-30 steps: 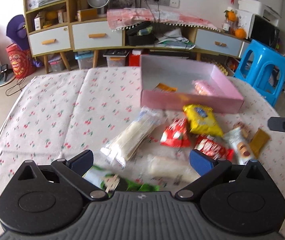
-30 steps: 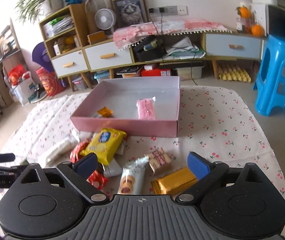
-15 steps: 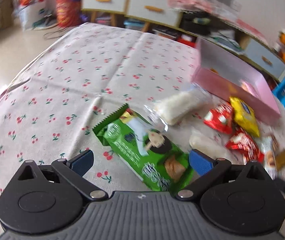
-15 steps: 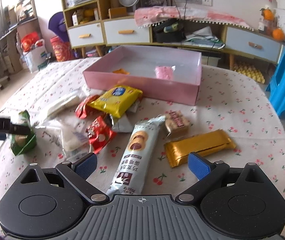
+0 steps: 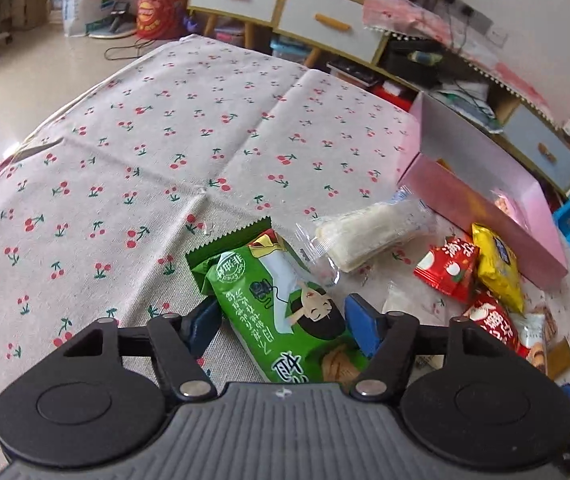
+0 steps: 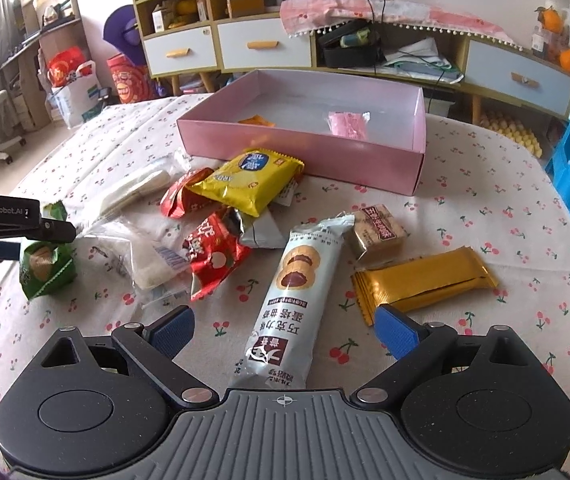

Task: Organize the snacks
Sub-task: 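Grasp the green packet with the left tool while the right tool grasps the white cookie tube, then carry the green packet and cookie tube into the pink box and release both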

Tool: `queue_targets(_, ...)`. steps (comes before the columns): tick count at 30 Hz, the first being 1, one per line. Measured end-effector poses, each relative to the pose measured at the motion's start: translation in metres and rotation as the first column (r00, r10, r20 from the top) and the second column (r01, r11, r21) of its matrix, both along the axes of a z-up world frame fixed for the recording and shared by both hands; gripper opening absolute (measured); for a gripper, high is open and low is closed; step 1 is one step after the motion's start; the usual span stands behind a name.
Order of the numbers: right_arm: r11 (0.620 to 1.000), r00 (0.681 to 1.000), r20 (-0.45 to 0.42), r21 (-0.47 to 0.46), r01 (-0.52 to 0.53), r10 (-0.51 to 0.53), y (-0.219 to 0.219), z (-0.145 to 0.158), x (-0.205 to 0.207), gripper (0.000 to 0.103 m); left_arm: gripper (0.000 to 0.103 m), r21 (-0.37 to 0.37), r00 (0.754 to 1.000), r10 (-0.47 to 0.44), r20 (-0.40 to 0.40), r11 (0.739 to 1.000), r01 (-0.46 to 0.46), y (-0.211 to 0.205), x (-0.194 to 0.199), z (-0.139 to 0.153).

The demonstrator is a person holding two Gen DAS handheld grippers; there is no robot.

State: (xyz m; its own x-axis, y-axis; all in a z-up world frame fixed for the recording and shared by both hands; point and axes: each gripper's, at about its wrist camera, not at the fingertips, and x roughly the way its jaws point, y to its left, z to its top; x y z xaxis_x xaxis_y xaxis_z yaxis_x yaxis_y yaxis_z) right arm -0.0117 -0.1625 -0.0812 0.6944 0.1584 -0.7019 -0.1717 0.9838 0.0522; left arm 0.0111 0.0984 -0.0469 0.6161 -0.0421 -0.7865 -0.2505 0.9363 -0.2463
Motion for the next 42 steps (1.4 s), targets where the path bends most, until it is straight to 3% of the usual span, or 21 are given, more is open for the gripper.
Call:
queue_targets(2,1.0,1.0,-0.002,0.004,0.002,-0.002,-0.002,-0.001,0.001,0.091,0.051,0.0,1.0,-0.022,-0.001,1.0,0.022,0.001,0.005,0.001)
queue_targets(4,1.0,1.0,-0.011,0.008,0.002,-0.002,-0.004,-0.002,0.003,0.082,0.047,0.009,0.999,-0.05,-0.007,0.999,0.05,0.003,0.008,0.003)
queue_targets(9,0.998,0.999,-0.047,0.055,0.009,-0.006,-0.011,-0.002,0.006,0.054,0.043,0.039,0.989,-0.145,-0.034,0.988,0.146,0.005,0.011,0.005)
queue_targets(11,0.998,0.998,-0.058,0.067,0.008,-0.004,-0.012,-0.002,0.008,0.049,0.043,0.066,0.984,-0.174,-0.04,0.982,0.176,0.003,0.01,0.005)
queue_targets(18,0.996,0.997,-0.071,0.086,0.016,-0.01,-0.009,-0.002,0.016,0.049,0.054,0.117,0.975,-0.213,-0.061,0.969,0.219,-0.007,0.017,-0.001)
queue_targets(26,0.995,0.995,-0.09,0.092,0.047,-0.038,-0.009,-0.006,0.028,0.049,0.046,0.156,0.98,-0.189,-0.066,0.968,0.197,-0.008,0.021,-0.005)
queue_targets(30,0.996,0.995,-0.087,0.07,0.048,-0.041,-0.006,-0.006,0.03,0.036,0.044,0.154,0.981,-0.184,-0.066,0.969,0.192,-0.007,0.02,-0.004)
queue_targets(33,0.998,0.995,-0.09,0.036,0.049,-0.045,-0.003,-0.006,0.032,0.032,0.043,0.151,0.981,-0.181,-0.067,0.97,0.189,-0.007,0.02,-0.003)
queue_targets(42,0.988,0.991,-0.125,0.134,0.073,-0.056,-0.009,0.008,0.031,0.03,0.042,0.151,0.98,-0.19,-0.051,0.969,0.196,-0.01,0.015,0.006)
